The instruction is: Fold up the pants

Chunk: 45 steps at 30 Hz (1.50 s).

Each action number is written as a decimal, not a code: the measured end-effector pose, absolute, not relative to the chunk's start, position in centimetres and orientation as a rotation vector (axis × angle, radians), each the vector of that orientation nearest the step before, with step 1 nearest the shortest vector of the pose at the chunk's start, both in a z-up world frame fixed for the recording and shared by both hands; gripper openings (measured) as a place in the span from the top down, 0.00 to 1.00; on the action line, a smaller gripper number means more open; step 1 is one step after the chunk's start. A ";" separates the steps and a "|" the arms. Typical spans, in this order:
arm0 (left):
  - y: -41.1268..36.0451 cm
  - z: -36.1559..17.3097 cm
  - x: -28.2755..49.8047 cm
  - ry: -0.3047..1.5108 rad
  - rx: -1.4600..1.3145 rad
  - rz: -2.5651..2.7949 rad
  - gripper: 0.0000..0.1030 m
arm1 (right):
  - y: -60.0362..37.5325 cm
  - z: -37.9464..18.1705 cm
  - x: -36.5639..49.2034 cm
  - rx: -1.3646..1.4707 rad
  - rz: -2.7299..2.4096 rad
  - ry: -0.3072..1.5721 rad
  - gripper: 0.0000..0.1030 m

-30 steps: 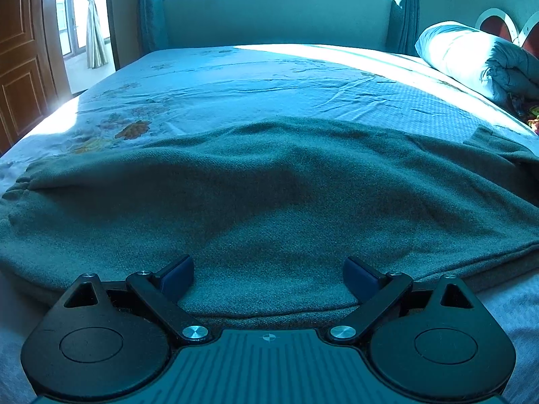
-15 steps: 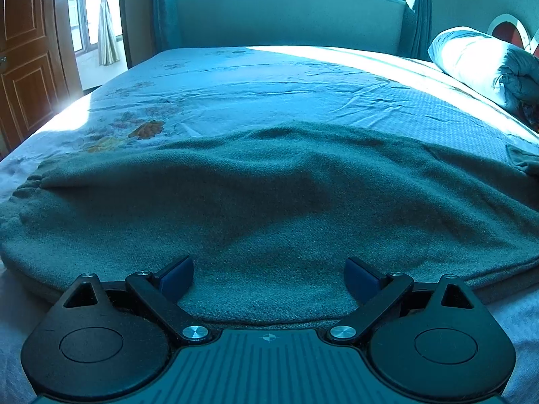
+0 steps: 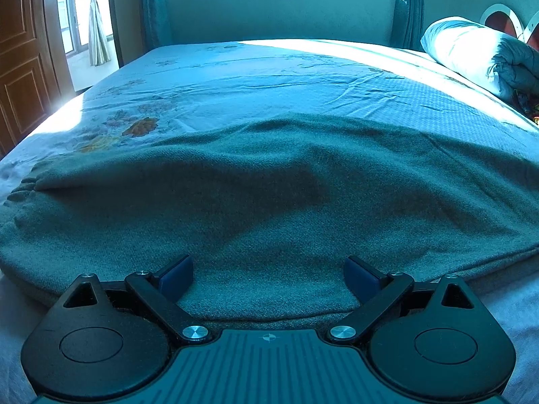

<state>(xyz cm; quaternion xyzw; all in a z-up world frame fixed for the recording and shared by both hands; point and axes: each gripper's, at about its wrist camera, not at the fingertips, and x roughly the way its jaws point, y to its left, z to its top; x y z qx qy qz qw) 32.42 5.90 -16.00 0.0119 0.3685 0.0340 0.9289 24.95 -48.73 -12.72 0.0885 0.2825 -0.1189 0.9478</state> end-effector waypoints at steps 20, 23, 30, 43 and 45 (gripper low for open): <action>7.6 -15.0 32.0 0.766 0.034 0.020 0.06 | -59.2 -15.8 26.4 0.594 -0.286 0.592 0.98; 7.7 -14.7 31.4 0.739 0.042 0.039 0.06 | -58.7 -14.8 25.4 0.603 -0.326 0.579 0.86; 9.2 -14.5 30.1 0.676 0.012 0.131 0.07 | -49.6 -13.2 22.8 0.641 0.030 0.561 0.85; 14.2 -14.4 25.7 0.664 -0.103 0.237 0.07 | -35.2 -16.6 27.0 0.855 0.344 0.769 0.86; 14.5 -14.9 25.2 0.667 -0.104 0.235 0.07 | -34.5 -16.9 27.3 0.876 0.341 0.781 0.86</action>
